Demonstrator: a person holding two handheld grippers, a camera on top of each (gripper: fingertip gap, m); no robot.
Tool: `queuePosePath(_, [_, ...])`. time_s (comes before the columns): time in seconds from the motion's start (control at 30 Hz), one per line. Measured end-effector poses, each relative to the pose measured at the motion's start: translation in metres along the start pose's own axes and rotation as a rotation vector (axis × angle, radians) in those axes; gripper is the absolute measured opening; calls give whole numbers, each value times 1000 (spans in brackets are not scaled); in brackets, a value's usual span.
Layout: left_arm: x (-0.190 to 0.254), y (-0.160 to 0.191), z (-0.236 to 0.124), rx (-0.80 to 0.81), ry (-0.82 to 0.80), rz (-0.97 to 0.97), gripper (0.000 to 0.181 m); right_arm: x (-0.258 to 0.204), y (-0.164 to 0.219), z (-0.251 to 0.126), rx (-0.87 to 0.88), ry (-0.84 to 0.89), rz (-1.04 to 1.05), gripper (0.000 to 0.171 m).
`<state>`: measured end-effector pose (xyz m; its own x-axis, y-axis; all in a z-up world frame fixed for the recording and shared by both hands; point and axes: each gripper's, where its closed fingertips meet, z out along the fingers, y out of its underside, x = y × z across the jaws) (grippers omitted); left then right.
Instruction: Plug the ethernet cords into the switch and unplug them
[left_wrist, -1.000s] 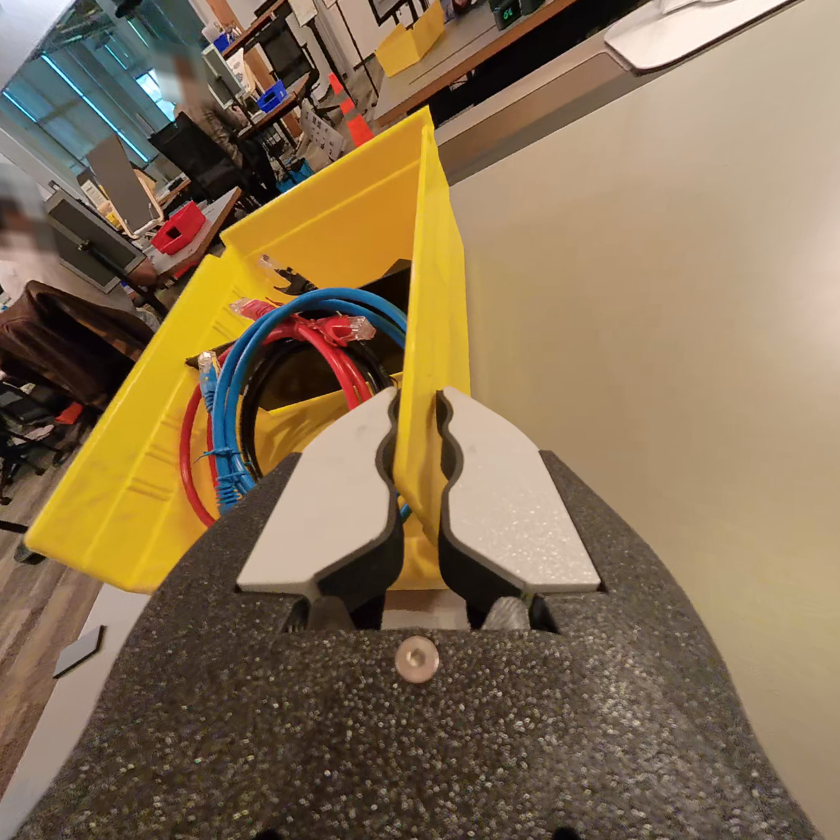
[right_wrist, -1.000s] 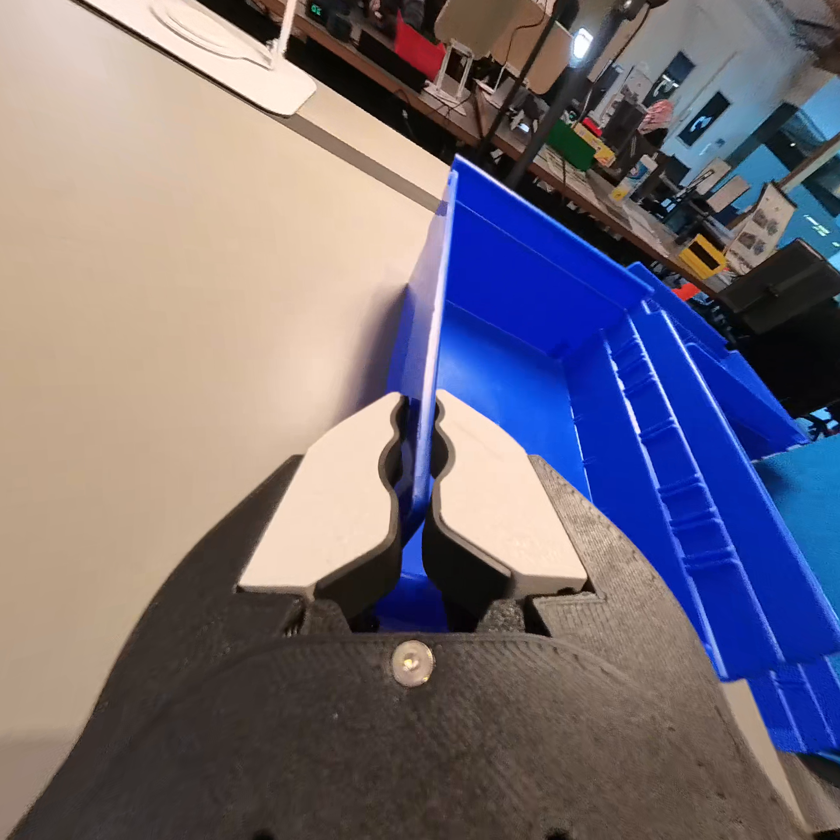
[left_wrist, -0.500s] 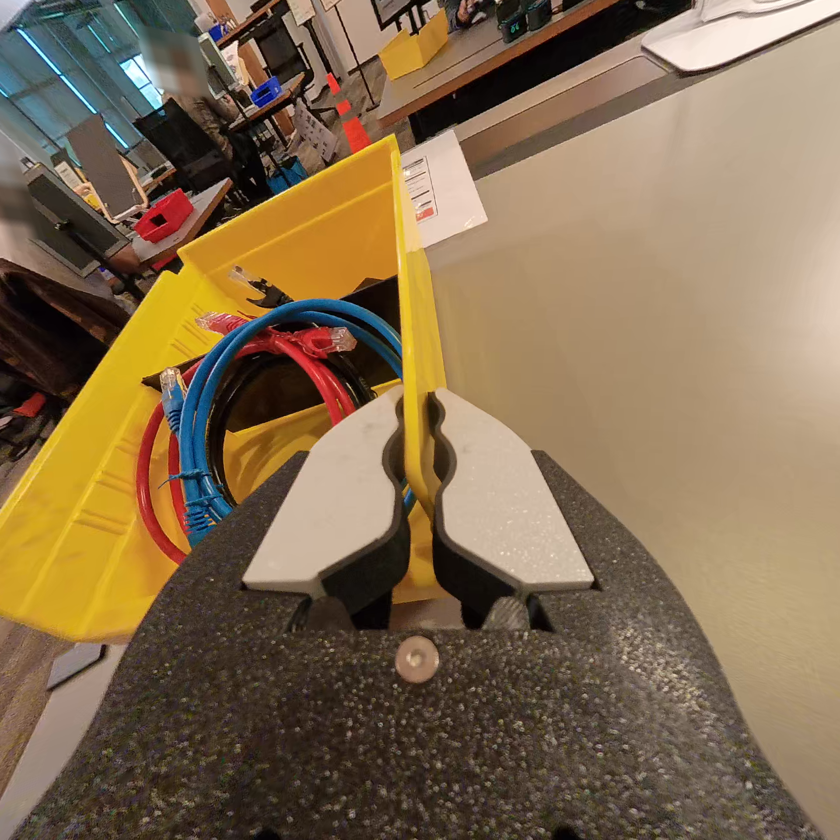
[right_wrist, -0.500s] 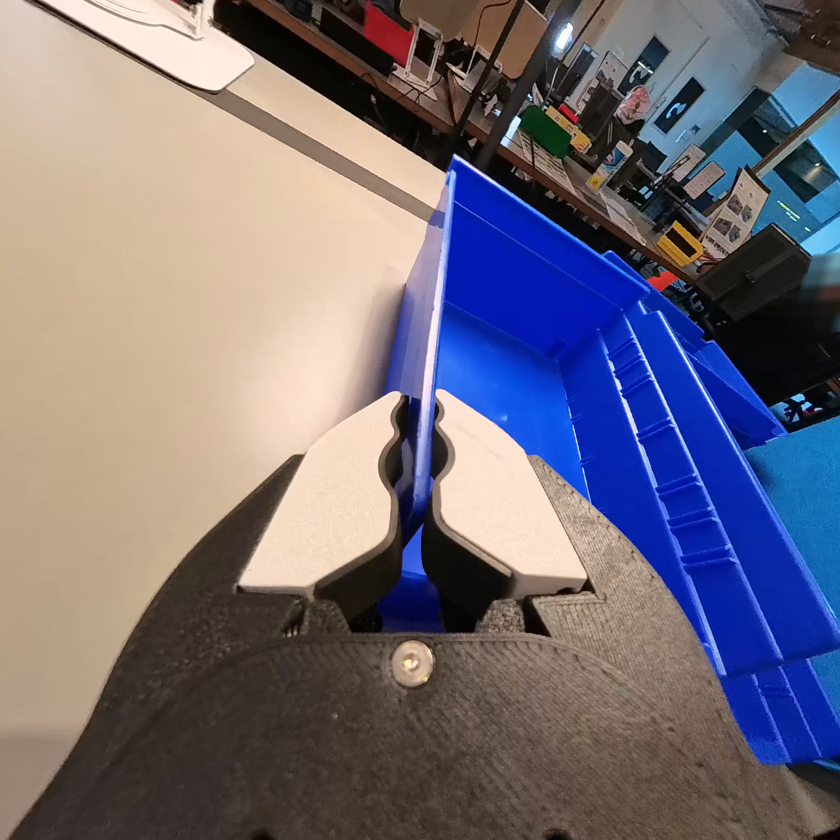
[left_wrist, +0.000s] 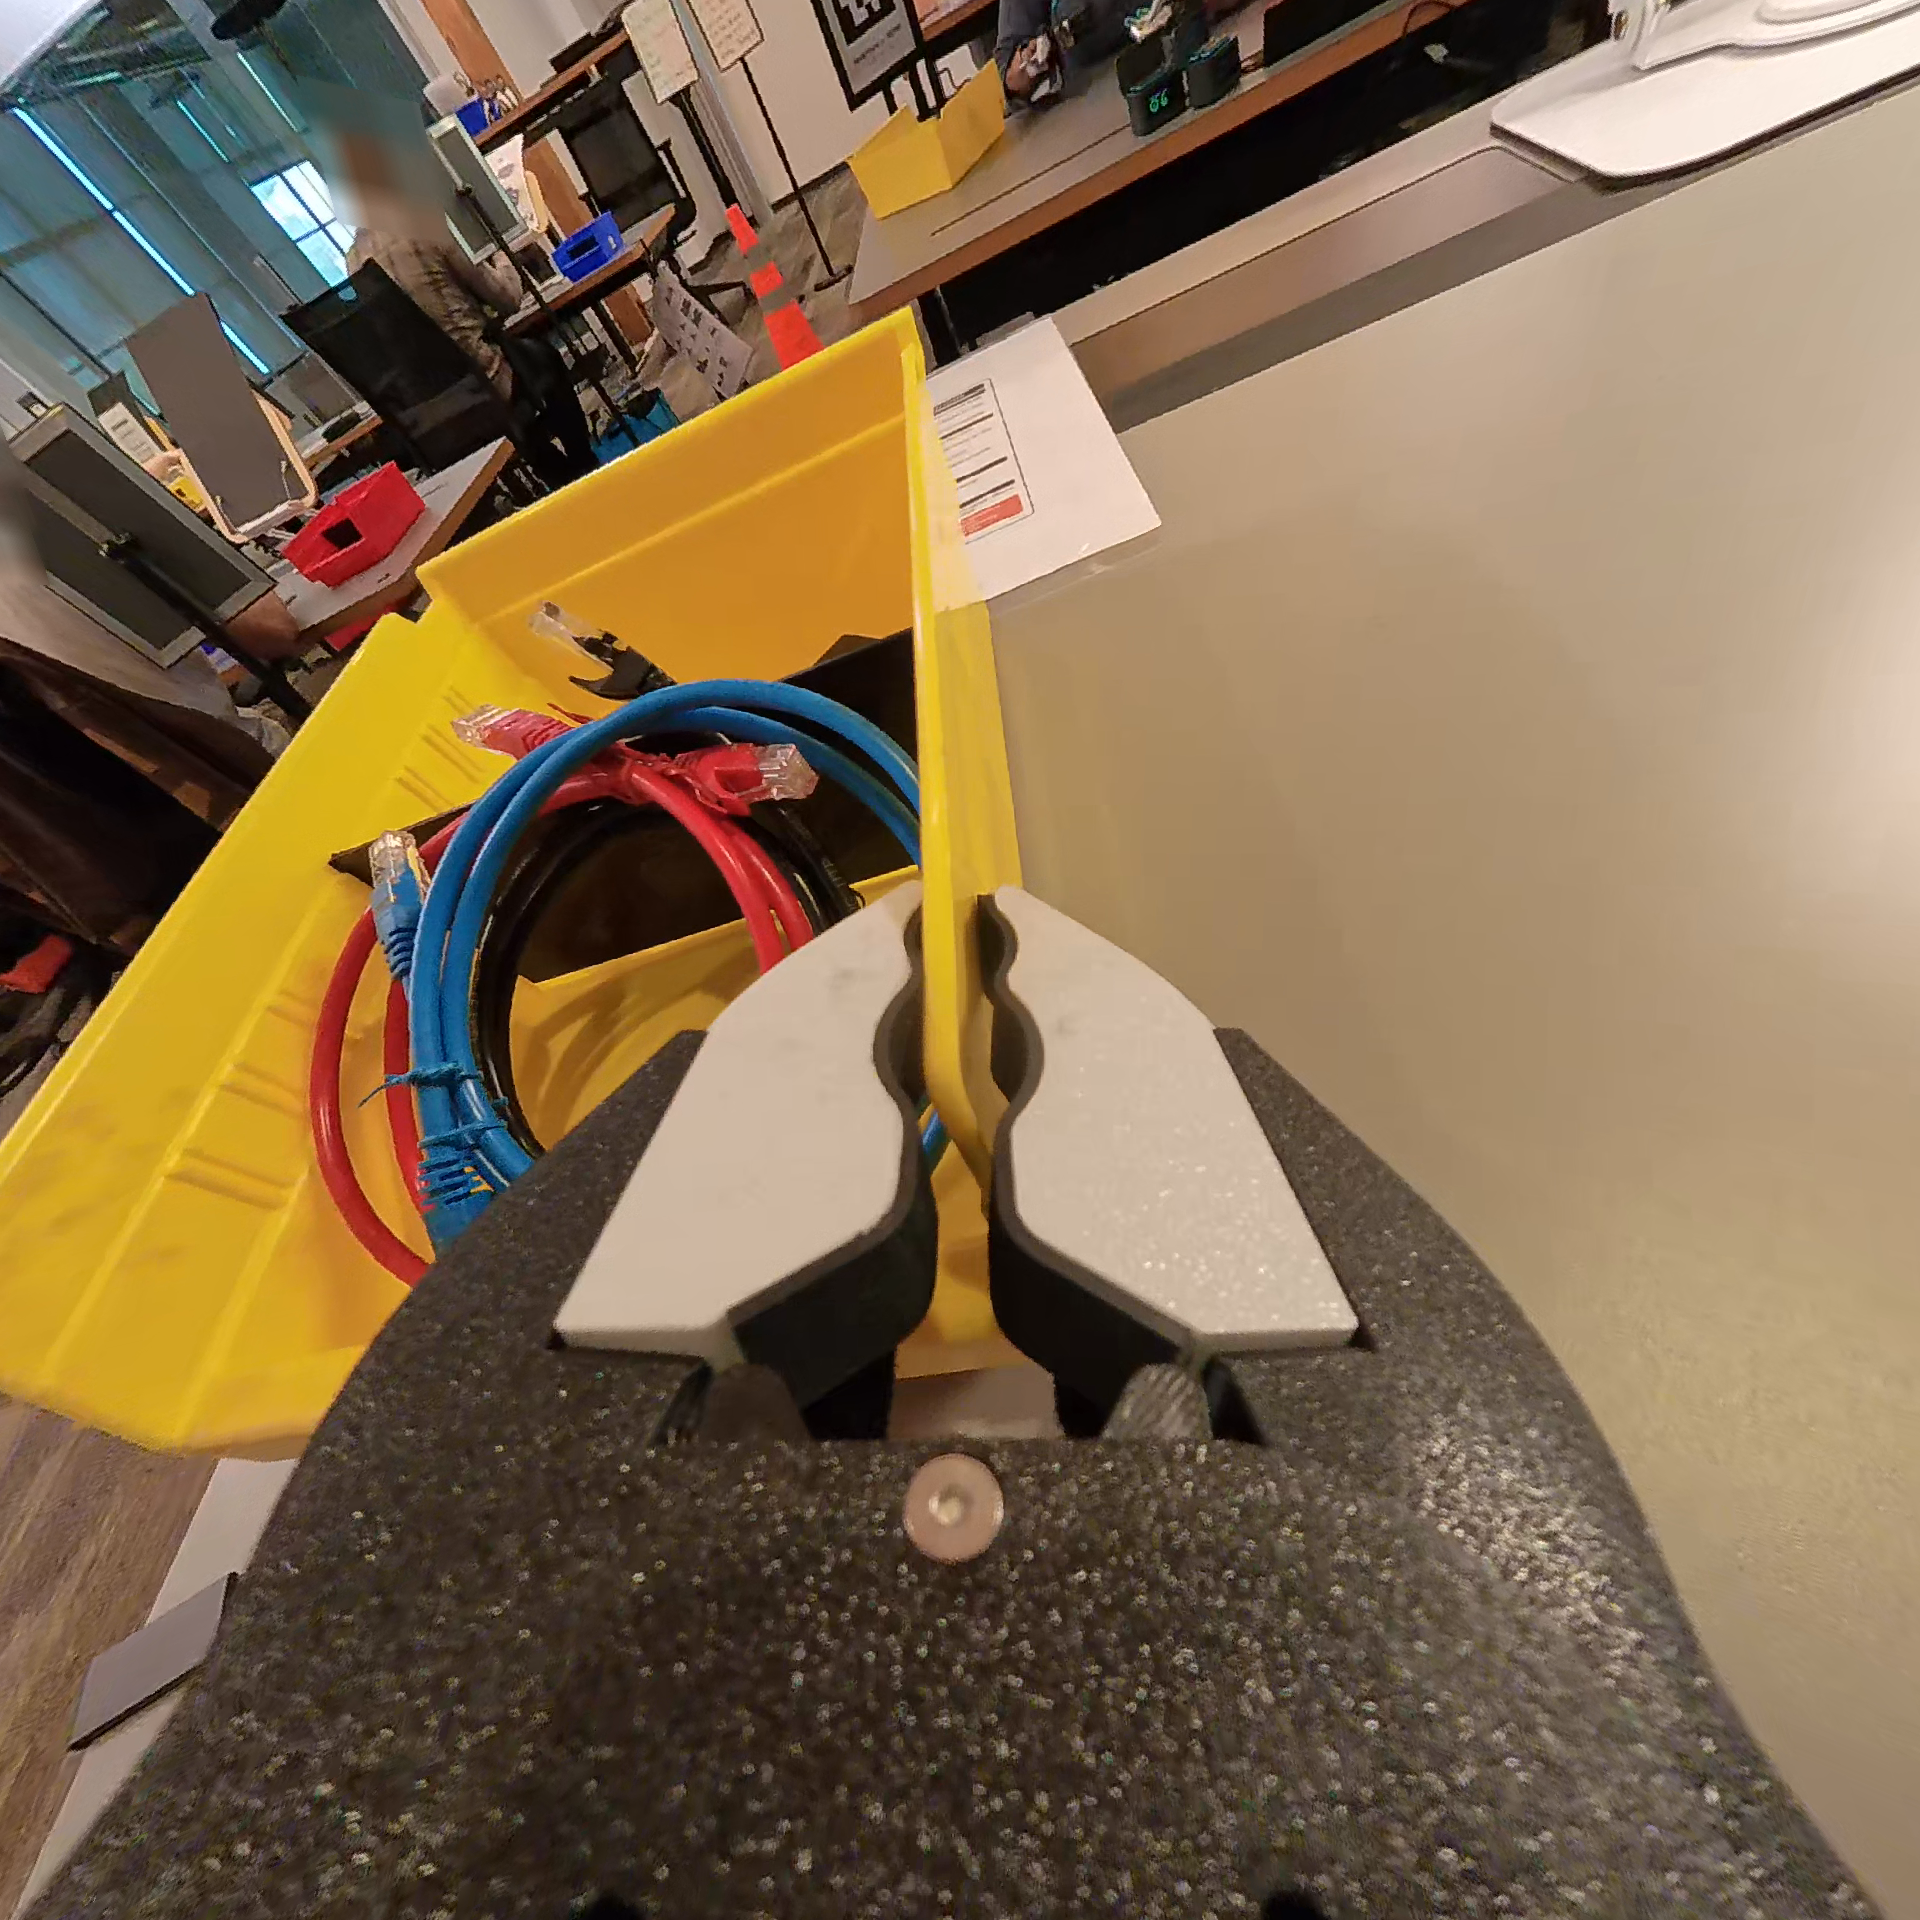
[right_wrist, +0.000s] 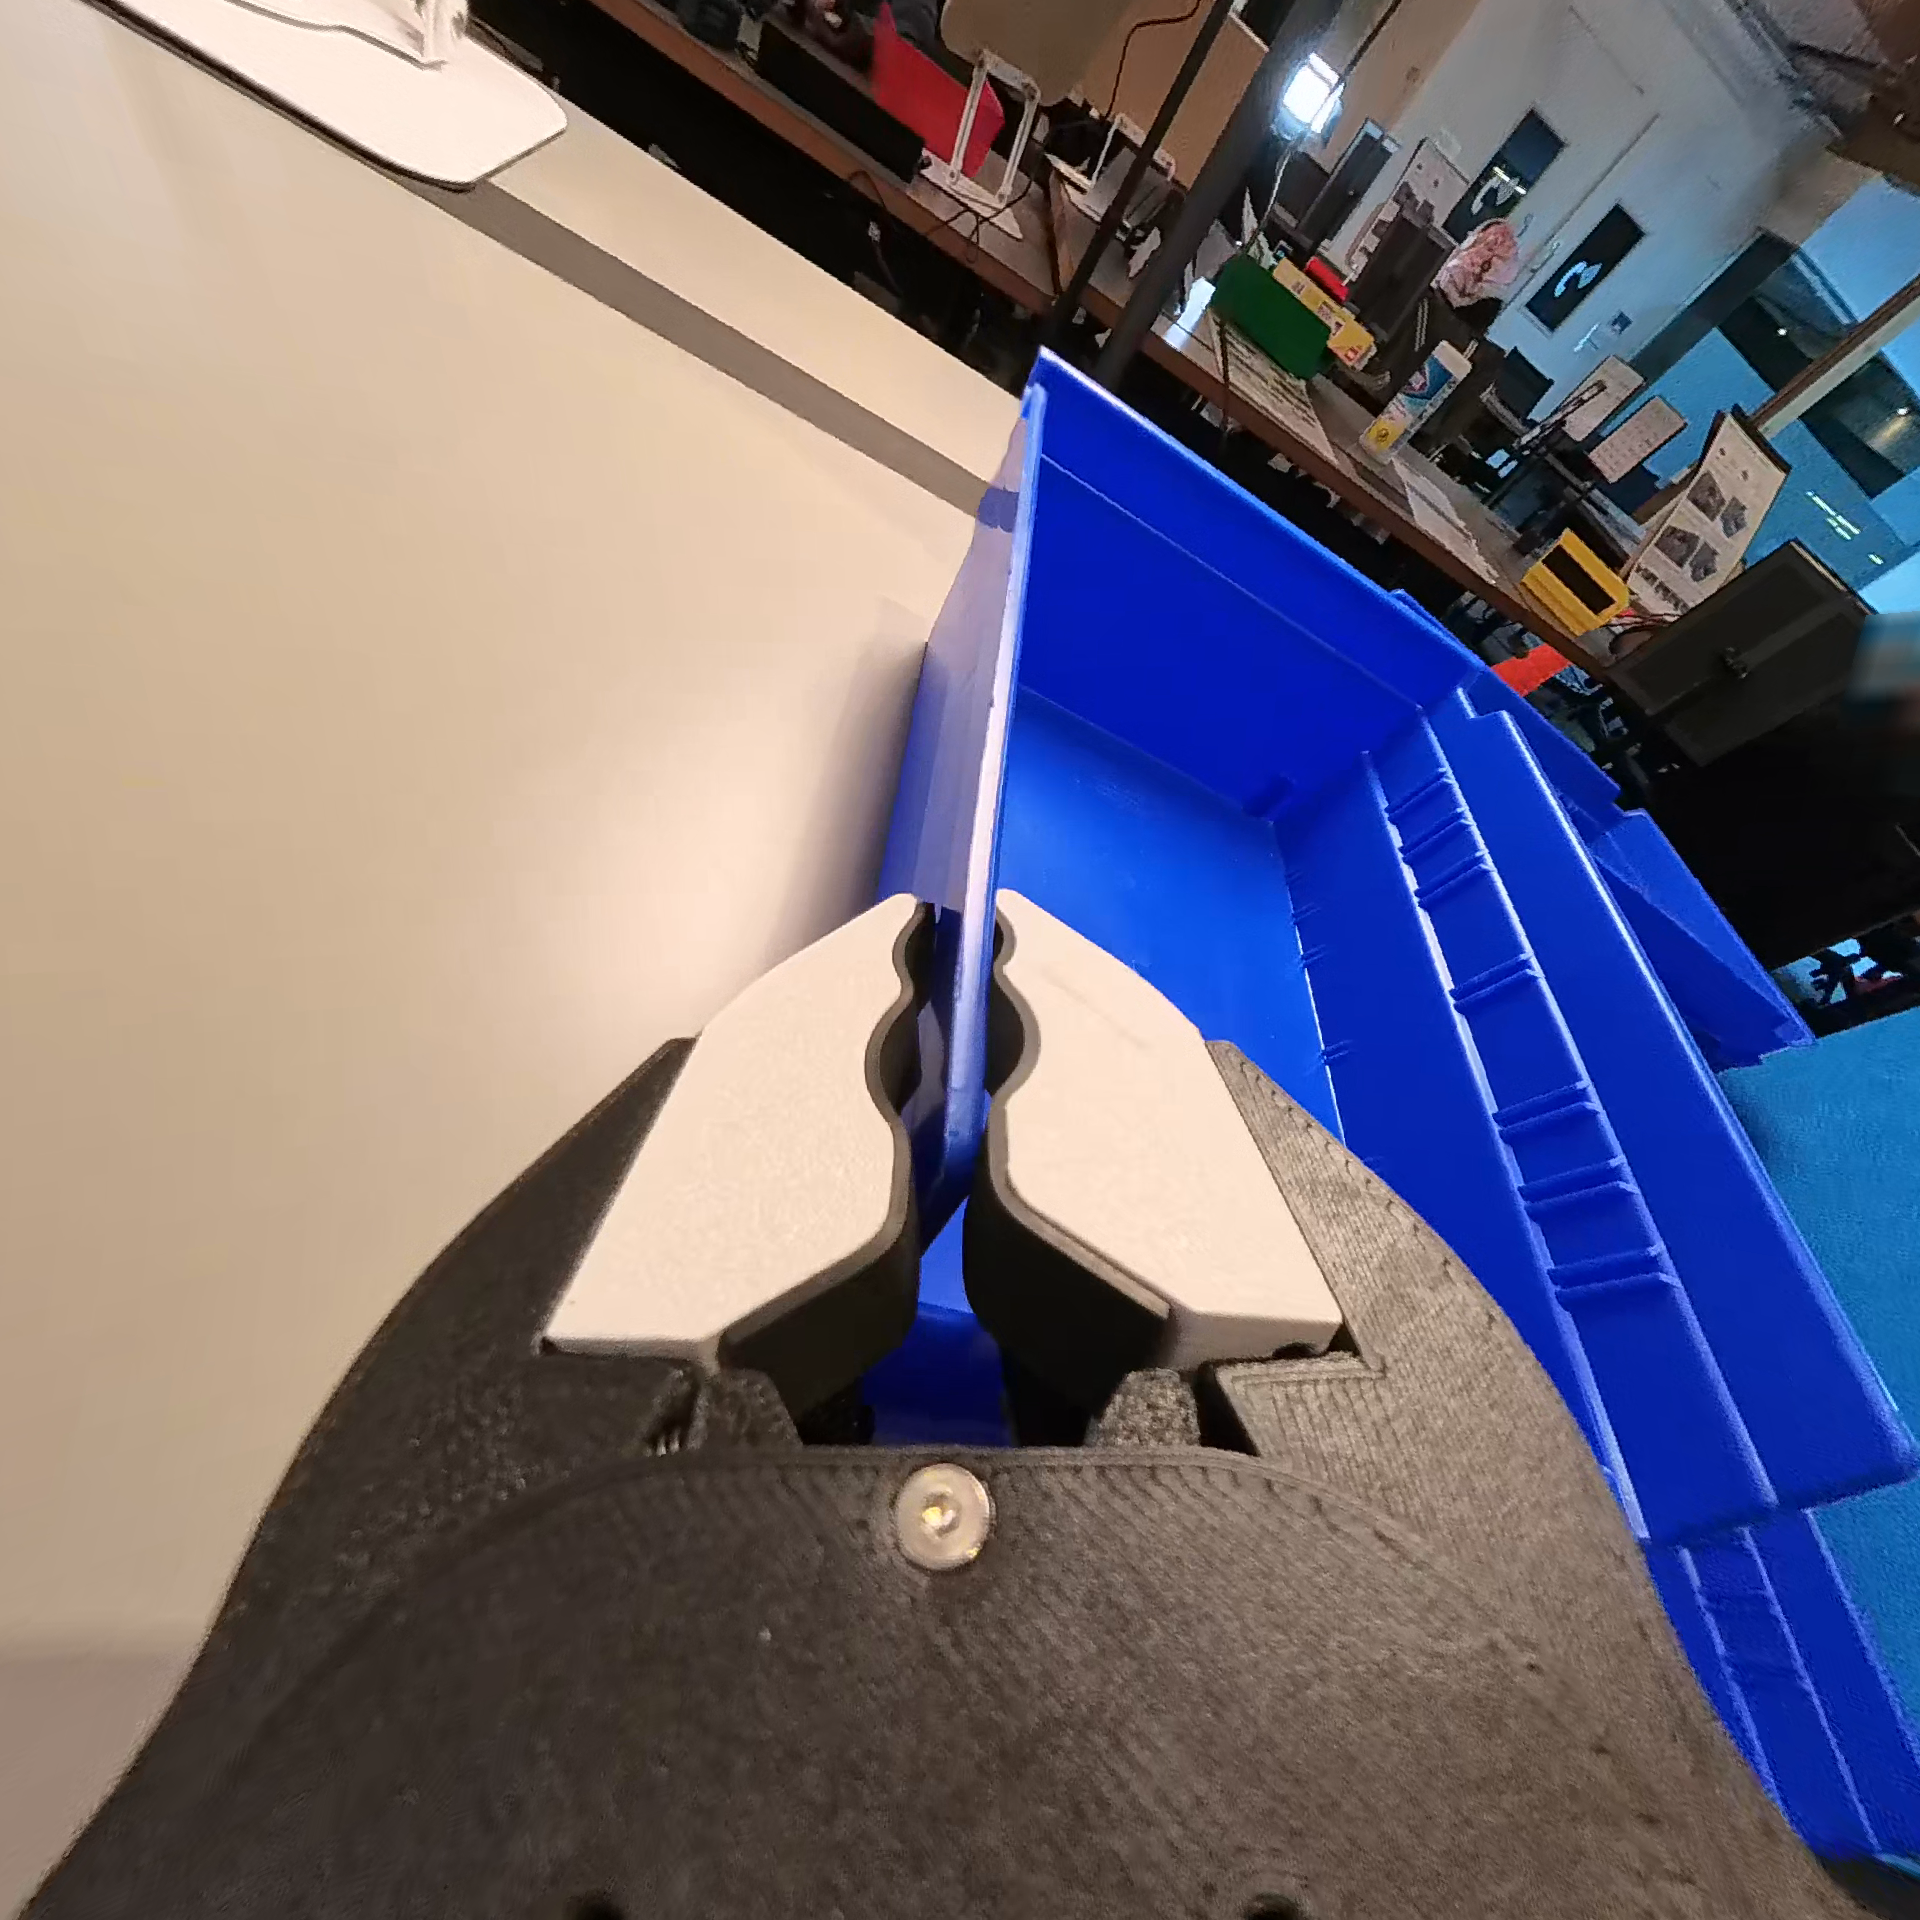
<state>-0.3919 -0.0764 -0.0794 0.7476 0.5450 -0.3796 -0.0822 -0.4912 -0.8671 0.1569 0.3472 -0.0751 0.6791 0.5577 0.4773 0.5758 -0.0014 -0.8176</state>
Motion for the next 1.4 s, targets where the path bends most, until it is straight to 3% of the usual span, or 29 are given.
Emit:
queuePosePath(1.03, [-12, 8, -7, -7, 45, 24, 7, 41, 26, 0, 2, -58, 5, 8])
queuePosePath(1.2, [-3, -5, -30, 41, 156, -19, 28, 40, 25, -22, 0, -92, -37, 18])
queuePosePath(1.4, [-21, -37, -70, 109, 218, -63, 34, 37, -5, -69, 60, -135, -77, 20])
